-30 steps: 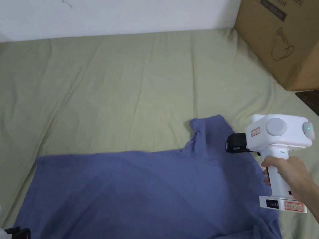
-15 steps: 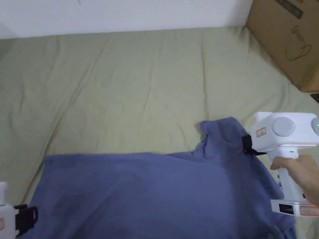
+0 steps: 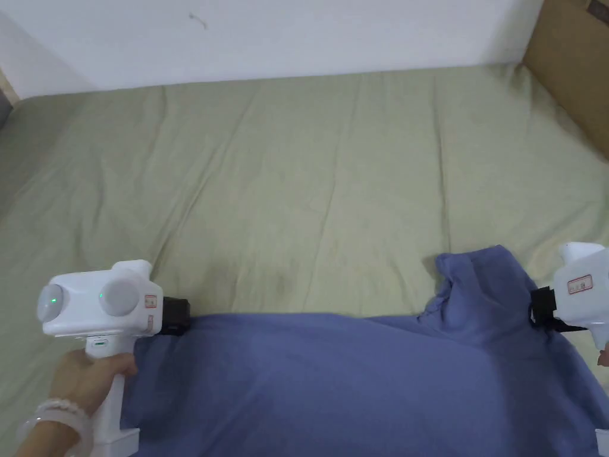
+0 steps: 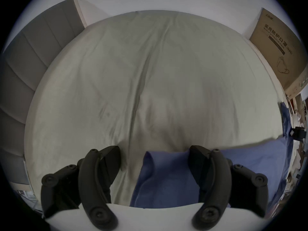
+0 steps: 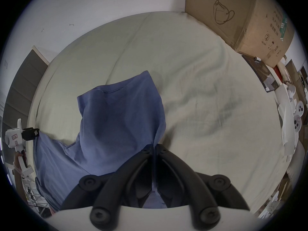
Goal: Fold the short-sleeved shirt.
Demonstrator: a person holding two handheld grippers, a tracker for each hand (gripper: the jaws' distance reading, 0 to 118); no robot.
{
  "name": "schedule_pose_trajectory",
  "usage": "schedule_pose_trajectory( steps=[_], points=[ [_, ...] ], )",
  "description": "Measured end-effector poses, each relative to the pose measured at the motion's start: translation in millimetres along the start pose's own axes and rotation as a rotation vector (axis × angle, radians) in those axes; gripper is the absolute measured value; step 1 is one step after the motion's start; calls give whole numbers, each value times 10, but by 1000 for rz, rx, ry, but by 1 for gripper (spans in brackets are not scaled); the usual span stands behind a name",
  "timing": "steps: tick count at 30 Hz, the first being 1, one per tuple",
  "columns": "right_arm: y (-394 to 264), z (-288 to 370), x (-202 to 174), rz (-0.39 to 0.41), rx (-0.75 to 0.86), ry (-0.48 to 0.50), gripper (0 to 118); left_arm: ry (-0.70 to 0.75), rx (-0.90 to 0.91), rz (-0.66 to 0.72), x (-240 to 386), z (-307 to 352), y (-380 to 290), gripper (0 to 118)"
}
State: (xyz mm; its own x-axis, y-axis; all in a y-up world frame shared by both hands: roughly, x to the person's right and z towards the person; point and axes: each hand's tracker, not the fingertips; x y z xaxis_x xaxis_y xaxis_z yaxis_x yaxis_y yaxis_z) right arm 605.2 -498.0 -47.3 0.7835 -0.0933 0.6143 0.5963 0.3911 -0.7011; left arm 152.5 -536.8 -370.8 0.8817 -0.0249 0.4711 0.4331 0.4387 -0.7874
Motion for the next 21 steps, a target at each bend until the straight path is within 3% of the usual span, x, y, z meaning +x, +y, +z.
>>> schedule_pose_trajectory(
  steps=[1,2,4,6,10,13,17,21],
  points=[
    [-4,35,-7,5,5,2,4,-4,5,-11,0,96,7,74],
    [-2,63,-8,11,11,5,4,-4,28,-17,-4,164,8,54],
    [8,167,2,5,21,27,4,-11,34,-15,-13,246,8,3],
    [-12,360,11,-13,58,69,4,-19,43,-53,-10,449,-51,3],
    [-140,846,51,10,127,101,4,-96,121,-36,-110,965,-203,3],
    [-339,1212,90,44,153,118,4,-77,176,-40,-252,1439,-426,3],
    [-765,1633,187,64,170,121,4,-98,213,-36,-488,2030,-899,3],
    [-1460,1846,402,27,149,165,4,-105,195,-25,-618,2363,-1523,3]
  ],
)
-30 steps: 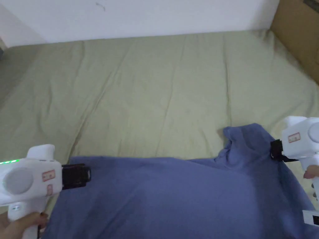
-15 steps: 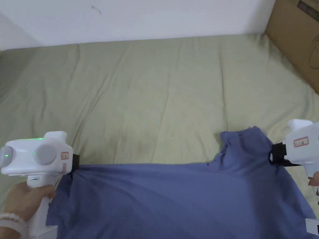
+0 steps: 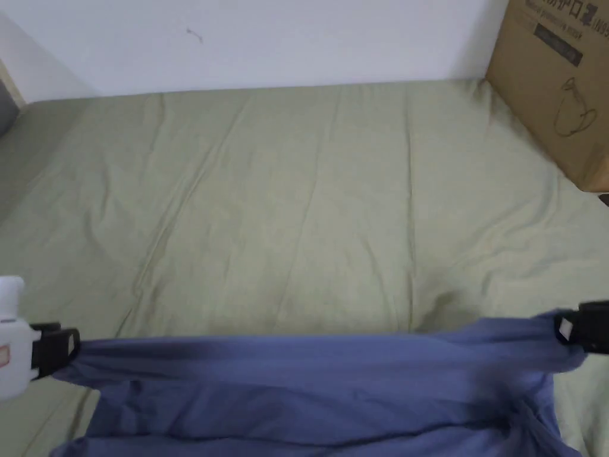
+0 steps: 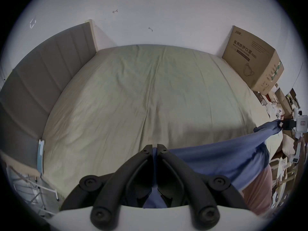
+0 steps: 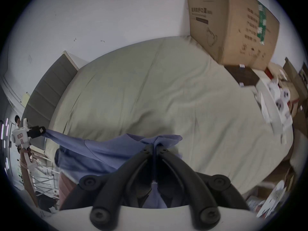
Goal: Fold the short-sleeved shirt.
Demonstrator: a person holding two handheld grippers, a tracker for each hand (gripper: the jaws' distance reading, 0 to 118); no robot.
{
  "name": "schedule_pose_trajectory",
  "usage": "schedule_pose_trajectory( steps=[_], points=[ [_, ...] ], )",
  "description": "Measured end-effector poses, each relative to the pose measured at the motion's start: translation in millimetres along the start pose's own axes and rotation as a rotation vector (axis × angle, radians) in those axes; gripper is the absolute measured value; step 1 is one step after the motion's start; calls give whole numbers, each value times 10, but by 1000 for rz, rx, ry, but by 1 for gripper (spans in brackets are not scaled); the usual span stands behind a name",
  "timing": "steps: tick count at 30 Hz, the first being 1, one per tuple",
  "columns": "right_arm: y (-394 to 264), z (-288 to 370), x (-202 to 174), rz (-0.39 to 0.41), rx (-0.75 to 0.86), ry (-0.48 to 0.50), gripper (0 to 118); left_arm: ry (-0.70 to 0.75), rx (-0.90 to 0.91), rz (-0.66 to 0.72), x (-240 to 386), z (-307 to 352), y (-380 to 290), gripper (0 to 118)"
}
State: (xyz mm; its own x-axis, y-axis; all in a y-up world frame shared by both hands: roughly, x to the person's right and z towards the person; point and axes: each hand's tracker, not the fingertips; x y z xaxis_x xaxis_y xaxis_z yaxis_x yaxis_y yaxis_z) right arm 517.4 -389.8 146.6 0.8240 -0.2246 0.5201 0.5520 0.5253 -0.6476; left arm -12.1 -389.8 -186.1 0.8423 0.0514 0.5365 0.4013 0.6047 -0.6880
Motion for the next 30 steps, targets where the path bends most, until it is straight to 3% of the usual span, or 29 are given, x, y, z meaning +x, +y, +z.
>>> schedule_pose_trajectory(
  steps=[4,9,10,11,13,14,15,17,18,19,20,22,27,30],
  points=[
    [-741,23,-84,9,-125,-18,4,47,-106,-36,-15,110,-632,3],
    [-1334,-164,-125,-8,-191,-70,4,29,-166,41,-133,-102,-1109,7],
    [-1379,-185,-131,-12,-197,-94,8,42,-182,53,-125,-139,-1151,31],
    [-1404,-173,-161,-32,-190,-136,23,62,-174,62,-120,-162,-1199,54],
    [-1413,-116,-213,-39,-168,-153,78,81,-168,96,-168,-140,-1209,99],
    [-1387,-52,-264,-26,-148,-139,82,70,-147,132,-189,-77,-1196,106],
    [-1349,12,-332,-14,-112,-136,82,53,-109,158,-209,8,-1177,104],
    [-1241,132,-473,10,-40,-139,79,-10,-55,214,-212,179,-1145,95],
    [-1185,184,-568,30,15,-125,67,-44,-34,243,-238,254,-1128,76],
    [-1144,226,-677,42,84,-111,33,-71,-1,263,-261,314,-1124,32],
    [-1099,240,-791,23,161,-117,9,-109,17,276,-273,363,-1134,3],
    [-1014,163,-982,-13,201,-84,3,-98,25,319,-334,361,-1199,2],
    [-930,-132,-1595,63,180,46,2,-164,32,461,-604,262,-1462,6],
    [-922,-320,-1817,123,138,109,2,-203,16,604,-791,190,-1615,78]
  ],
)
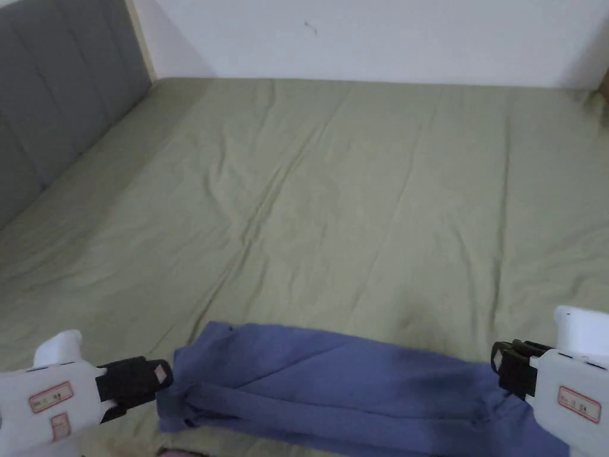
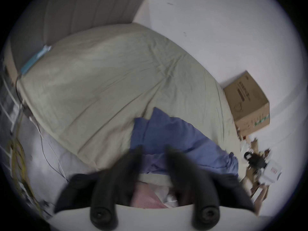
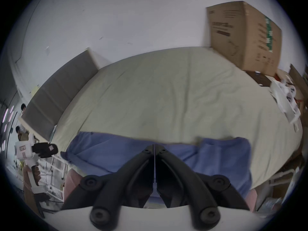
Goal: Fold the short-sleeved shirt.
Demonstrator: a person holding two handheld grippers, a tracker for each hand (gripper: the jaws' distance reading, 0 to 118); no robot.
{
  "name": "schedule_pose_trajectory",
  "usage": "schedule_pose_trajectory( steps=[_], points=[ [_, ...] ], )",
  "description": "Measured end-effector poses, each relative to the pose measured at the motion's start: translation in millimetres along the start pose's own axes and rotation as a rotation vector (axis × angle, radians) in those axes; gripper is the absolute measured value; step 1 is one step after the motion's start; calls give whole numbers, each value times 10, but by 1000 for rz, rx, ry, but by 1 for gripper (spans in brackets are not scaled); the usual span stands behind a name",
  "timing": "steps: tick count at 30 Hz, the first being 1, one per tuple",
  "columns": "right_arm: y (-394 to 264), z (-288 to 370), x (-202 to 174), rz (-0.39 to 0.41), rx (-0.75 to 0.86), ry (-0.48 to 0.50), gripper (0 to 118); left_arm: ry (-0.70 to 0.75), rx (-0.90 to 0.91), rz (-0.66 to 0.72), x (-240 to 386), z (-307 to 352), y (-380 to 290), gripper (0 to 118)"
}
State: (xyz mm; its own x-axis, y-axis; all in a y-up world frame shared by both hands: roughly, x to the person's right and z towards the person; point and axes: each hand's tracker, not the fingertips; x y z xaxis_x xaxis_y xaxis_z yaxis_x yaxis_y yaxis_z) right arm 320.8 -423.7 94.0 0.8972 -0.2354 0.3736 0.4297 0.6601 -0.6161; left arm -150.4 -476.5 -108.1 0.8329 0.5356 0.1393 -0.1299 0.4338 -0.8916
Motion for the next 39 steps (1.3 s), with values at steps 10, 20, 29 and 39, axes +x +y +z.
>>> schedule_pose_trajectory(
  steps=[10,20,29,39],
  points=[
    [-85,-360,-290,53,-112,38,2,-204,-132,287,-458,-808,-116,110],
    [-158,-409,-143,-22,-164,38,2,-208,-84,458,-599,-827,-91,7],
    [-194,-31,435,-187,-87,3,2,-168,-40,-115,1175,-344,320,7],
    [-426,352,1035,-347,-50,-88,2,-331,-367,-706,3033,-1147,-973,7]
  ],
)
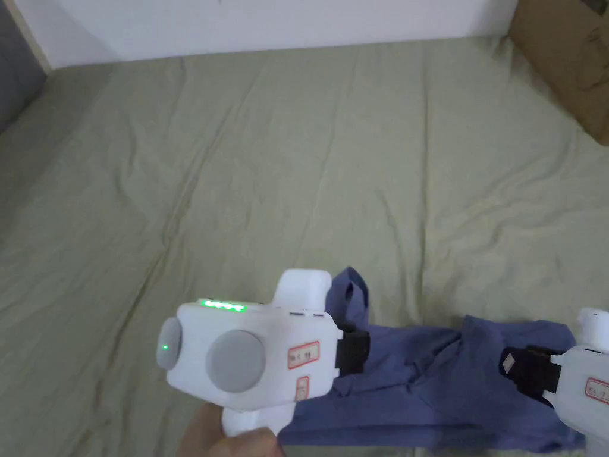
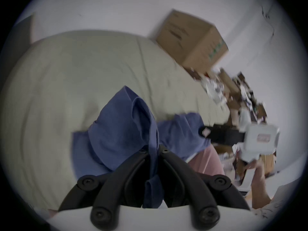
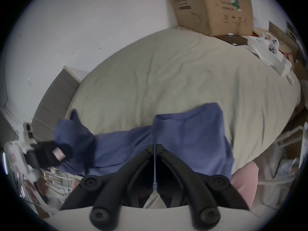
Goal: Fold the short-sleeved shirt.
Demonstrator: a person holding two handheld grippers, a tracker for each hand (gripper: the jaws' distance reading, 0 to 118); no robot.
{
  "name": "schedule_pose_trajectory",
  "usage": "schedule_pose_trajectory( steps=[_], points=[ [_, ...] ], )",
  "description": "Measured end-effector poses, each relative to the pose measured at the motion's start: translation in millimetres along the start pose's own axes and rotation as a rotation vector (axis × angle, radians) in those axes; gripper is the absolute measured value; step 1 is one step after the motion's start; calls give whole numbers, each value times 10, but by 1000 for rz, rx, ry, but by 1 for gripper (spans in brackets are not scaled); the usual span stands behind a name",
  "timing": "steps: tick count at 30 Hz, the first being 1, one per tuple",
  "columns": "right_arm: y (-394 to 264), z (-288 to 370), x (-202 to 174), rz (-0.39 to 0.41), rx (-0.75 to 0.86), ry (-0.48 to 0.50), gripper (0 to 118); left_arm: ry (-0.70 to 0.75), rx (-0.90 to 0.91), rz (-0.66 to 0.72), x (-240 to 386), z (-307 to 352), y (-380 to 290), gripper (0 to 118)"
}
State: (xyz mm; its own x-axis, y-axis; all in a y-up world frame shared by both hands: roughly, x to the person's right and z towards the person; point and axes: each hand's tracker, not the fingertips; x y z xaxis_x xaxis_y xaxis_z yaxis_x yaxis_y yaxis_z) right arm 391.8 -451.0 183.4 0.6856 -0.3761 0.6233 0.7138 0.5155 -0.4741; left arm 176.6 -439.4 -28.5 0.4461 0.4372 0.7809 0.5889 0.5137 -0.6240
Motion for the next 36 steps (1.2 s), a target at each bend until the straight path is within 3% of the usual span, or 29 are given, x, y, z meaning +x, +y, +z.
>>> schedule_pose_trajectory(
  steps=[1,2,3,4,5,9,10,11,13,15,18,21,27,31,36],
  points=[
    [-20,16,72,-11,-1,-11,2,-25,-31,-4,35,-233,-57,12],
    [-45,28,129,-25,-3,-24,2,-48,-66,15,40,-427,-109,28],
    [-73,42,187,-38,-7,-33,2,-48,-107,40,-50,-633,-181,55],
    [-79,48,253,-52,-11,-39,2,-32,-155,57,-74,-767,-223,101],
    [-97,66,305,-70,-15,-45,2,-20,-186,95,-106,-841,-264,116],
    [-106,201,379,-81,-18,-83,2,-57,-42,222,-243,-409,-186,94],
    [-111,261,364,-65,0,-92,2,-97,2,262,-298,-247,-169,81],
    [-112,318,346,-55,14,-98,2,-142,66,299,-383,-58,-166,62],
    [-85,382,350,-45,32,-90,2,-135,133,368,-502,140,-183,4],
    [-77,419,328,-50,46,-77,2,-12,171,385,-561,219,-242,4],
    [-51,378,305,-39,57,-54,2,47,60,410,-655,56,-308,4],
    [-65,292,283,-28,43,-43,2,-77,21,463,-561,-270,-437,4],
    [-144,250,271,-24,13,-24,2,-127,-155,348,-147,-958,-549,4],
    [-171,269,280,-17,6,-27,2,-225,-214,290,116,-1091,-530,4],
    [-164,303,327,-32,4,-37,2,-213,-195,277,111,-973,-525,4]
  ],
)
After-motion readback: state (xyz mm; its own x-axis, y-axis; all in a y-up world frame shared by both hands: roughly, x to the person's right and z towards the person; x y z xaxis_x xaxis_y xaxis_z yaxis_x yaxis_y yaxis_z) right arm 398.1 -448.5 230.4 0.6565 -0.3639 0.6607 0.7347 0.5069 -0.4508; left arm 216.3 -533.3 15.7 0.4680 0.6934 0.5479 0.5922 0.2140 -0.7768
